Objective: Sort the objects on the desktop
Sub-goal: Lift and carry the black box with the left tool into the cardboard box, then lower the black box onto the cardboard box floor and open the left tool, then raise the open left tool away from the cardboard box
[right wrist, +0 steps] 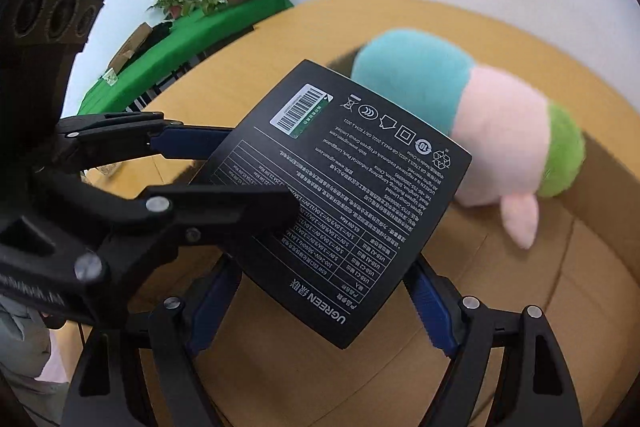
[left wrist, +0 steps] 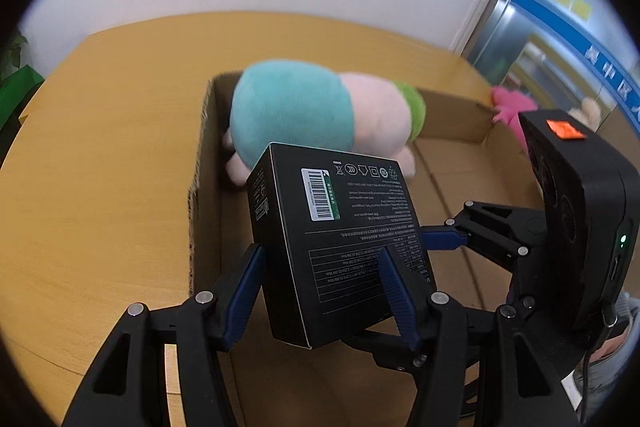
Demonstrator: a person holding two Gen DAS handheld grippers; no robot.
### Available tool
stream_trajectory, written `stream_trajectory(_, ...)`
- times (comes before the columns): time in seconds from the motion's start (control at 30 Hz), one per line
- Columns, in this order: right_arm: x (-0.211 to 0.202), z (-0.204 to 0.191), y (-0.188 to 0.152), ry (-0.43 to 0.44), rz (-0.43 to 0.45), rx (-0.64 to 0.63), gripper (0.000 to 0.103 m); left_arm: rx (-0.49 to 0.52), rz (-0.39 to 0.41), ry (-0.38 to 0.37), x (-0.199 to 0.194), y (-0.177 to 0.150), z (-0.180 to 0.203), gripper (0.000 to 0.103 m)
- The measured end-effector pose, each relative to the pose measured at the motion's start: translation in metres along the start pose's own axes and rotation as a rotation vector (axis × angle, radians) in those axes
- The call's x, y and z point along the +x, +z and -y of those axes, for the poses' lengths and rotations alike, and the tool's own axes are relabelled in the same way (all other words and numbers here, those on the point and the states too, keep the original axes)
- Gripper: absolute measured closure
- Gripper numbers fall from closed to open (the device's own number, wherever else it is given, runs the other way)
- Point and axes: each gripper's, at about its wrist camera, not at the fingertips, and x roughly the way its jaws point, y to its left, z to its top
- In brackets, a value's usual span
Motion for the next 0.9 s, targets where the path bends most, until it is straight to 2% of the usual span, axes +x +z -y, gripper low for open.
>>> stream_trajectory(0.1, 0.018, 0.007, -0.003, 0.018, -0.054, 0.019, 0.022, -0.015, -0.056, 0.021, 0.013, -0.003, -0.001, 0.045)
stream_trajectory(0.2, 0.031, 0.009, -0.008, 0.053, -0.071, 0.037, 0.023, -0.021, -0.083, 0.046, 0.018, -0.005, -0.003, 0.045)
stream_trajectory(0.4, 0.040, -0.001, -0.011, 0.070, -0.074, 0.046, 0.023, -0.041, -0.103, 0.107, 0.016, 0.001, -0.009, 0.044)
stream_trajectory(0.53, 0.042, -0.013, -0.011, 0.086, -0.073, 0.046, 0.021, -0.055, -0.098, 0.096, 0.007, 0.000, -0.015, 0.042)
stream_trajectory(0.6, 0.031, -0.011, -0.015, 0.072, -0.059, 0.046, 0.019, -0.046, -0.065, 0.109, -0.002, 0.002, -0.015, 0.042)
stream_trajectory(0.7, 0.000, -0.007, -0.016, 0.044, -0.005, 0.108, 0.010, -0.005, 0.037, 0.209, -0.032, 0.003, -0.010, 0.042)
stream_trajectory(0.77, -0.026, -0.005, -0.018, 0.010, 0.037, 0.143, 0.006, 0.003, 0.117, 0.207, -0.058, -0.001, -0.008, 0.042)
stream_trajectory(0.9, -0.091, -0.004, -0.044, -0.146, 0.145, 0.163, 0.000, -0.001, 0.276, 0.169, -0.108, -0.019, 0.004, 0.038)
